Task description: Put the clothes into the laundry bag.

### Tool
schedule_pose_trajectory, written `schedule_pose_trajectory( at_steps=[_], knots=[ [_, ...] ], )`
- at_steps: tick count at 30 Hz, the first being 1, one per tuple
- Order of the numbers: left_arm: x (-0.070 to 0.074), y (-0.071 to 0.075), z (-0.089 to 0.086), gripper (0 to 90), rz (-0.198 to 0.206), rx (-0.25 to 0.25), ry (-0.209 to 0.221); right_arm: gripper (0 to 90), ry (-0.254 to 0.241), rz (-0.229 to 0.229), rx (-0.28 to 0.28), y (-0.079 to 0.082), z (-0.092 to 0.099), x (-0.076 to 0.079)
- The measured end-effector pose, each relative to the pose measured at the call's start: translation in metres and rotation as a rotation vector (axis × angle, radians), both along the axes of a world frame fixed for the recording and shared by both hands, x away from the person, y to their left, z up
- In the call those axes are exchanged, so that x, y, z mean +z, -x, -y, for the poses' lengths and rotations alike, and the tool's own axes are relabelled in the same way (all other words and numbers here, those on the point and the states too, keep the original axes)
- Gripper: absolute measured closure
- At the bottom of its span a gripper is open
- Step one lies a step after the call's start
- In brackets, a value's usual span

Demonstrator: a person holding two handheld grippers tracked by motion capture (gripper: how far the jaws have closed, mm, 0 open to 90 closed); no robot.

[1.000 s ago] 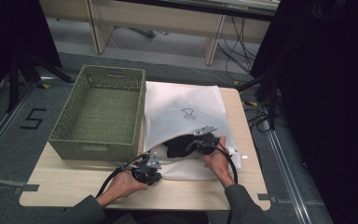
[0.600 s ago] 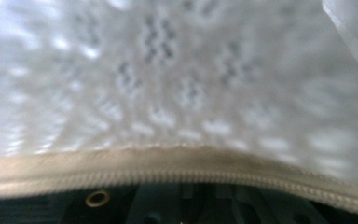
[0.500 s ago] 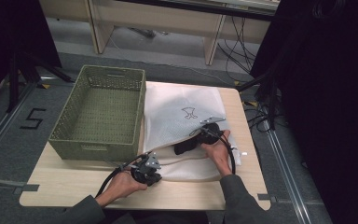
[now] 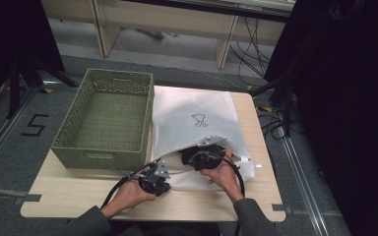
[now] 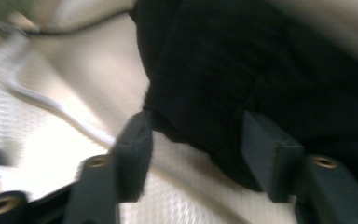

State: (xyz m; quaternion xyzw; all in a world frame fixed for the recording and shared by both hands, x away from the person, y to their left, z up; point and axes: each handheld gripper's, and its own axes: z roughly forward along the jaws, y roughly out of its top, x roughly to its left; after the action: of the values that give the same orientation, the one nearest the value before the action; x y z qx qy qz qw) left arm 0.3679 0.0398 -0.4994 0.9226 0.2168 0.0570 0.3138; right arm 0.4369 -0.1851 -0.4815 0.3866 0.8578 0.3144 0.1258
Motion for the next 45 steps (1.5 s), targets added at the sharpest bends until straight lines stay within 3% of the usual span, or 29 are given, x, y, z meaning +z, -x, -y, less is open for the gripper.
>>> schedule_pose_trajectory(
  at_steps=[1,2,4,5,6,8,10,11,15,19,20,21,24,25,26,27,29,31,32,33,34,35,37,39,43,45],
  knots=[
    [0.0,0.0,0.0,86.8,0.0,0.0,0.0,53.7,0.0,0.0,0.0,0.0,0.0,0.0],
    [0.0,0.0,0.0,86.9,0.0,-0.002,-0.001,66.2,0.027,0.007,-0.008,-0.01,-0.009,-0.008],
    [0.0,0.0,0.0,87.0,0.0,-0.002,0.001,82.9,0.065,0.054,-0.01,-0.02,-0.015,-0.014],
    [0.0,0.0,0.0,87.0,0.0,-0.002,0.001,86.3,0.08,0.075,-0.007,-0.024,-0.017,-0.015],
    [0.0,0.0,0.0,87.1,0.001,-0.003,0.001,88.3,0.116,0.086,-0.006,-0.032,-0.019,-0.015],
    [-0.001,0.0,0.0,87.1,0.009,-0.006,0.003,90.0,0.132,0.117,-0.008,-0.039,-0.024,-0.015],
    [0.0,0.001,0.0,87.2,0.001,-0.001,0.0,90.0,0.116,0.172,-0.04,-0.046,-0.027,-0.015],
    [-0.001,0.001,0.0,87.2,0.014,-0.005,0.001,90.0,0.125,0.161,-0.036,-0.051,-0.027,-0.014],
    [-0.001,0.002,0.0,87.1,0.015,-0.006,0.001,90.0,0.104,0.195,-0.101,-0.067,-0.021,-0.011],
    [-0.001,0.001,0.0,87.1,0.016,-0.009,0.001,90.0,0.09,0.196,-0.099,-0.072,-0.015,-0.009],
    [-0.001,0.001,0.0,87.1,0.009,-0.008,0.002,90.0,0.075,0.168,-0.112,-0.07,-0.015,-0.006],
    [0.0,0.001,0.0,87.0,0.006,-0.006,0.002,90.0,0.08,0.186,-0.105,-0.069,-0.014,-0.006],
    [0.0,0.001,0.0,86.8,0.006,-0.004,0.003,90.0,0.079,0.156,-0.073,-0.06,-0.013,-0.002],
    [0.0,0.001,0.0,86.8,0.006,-0.004,0.003,90.0,0.078,0.174,-0.059,-0.058,-0.011,-0.002],
    [-0.001,0.001,0.0,86.8,0.01,-0.001,0.004,90.0,0.062,0.133,-0.045,-0.053,-0.01,0.003],
    [0.0,0.001,0.0,86.7,0.005,-0.002,0.004,90.0,0.04,0.126,-0.037,-0.051,-0.009,0.005],
    [-0.001,0.002,0.0,86.7,-0.01,0.008,0.009,90.0,0.007,0.139,-0.036,-0.045,-0.009,0.011],
    [0.0,0.001,0.0,86.7,0.006,-0.003,0.002,90.0,0.01,0.136,0.011,-0.038,-0.009,0.016],
    [-0.001,0.001,0.0,86.7,0.009,0.001,0.005,90.0,-0.016,0.14,-0.008,-0.035,-0.012,0.014],
    [-0.001,0.001,0.0,86.7,0.008,0.001,0.007,90.0,0.006,0.103,0.023,-0.032,-0.011,0.017],
    [-0.001,0.002,0.0,86.7,0.001,0.012,0.011,90.0,0.003,0.117,0.024,-0.029,-0.013,0.014],
    [-0.001,0.001,0.0,86.7,0.009,0.001,0.006,90.0,-0.005,0.101,0.031,-0.026,-0.015,0.013],
    [-0.001,0.001,0.0,86.7,-0.001,0.004,0.005,90.0,0.007,0.043,0.039,-0.02,-0.019,0.006],
    [-0.001,0.002,0.0,86.7,-0.006,0.008,0.005,90.0,0.043,0.044,0.086,-0.022,-0.024,-0.004],
    [-0.001,0.001,0.0,86.7,-0.004,0.009,0.01,90.0,0.072,0.027,0.075,-0.03,-0.035,-0.018],
    [-0.001,0.0,0.0,86.8,0.0,-0.001,0.008,90.0,0.088,0.06,0.067,-0.038,-0.039,-0.021]
  ],
)
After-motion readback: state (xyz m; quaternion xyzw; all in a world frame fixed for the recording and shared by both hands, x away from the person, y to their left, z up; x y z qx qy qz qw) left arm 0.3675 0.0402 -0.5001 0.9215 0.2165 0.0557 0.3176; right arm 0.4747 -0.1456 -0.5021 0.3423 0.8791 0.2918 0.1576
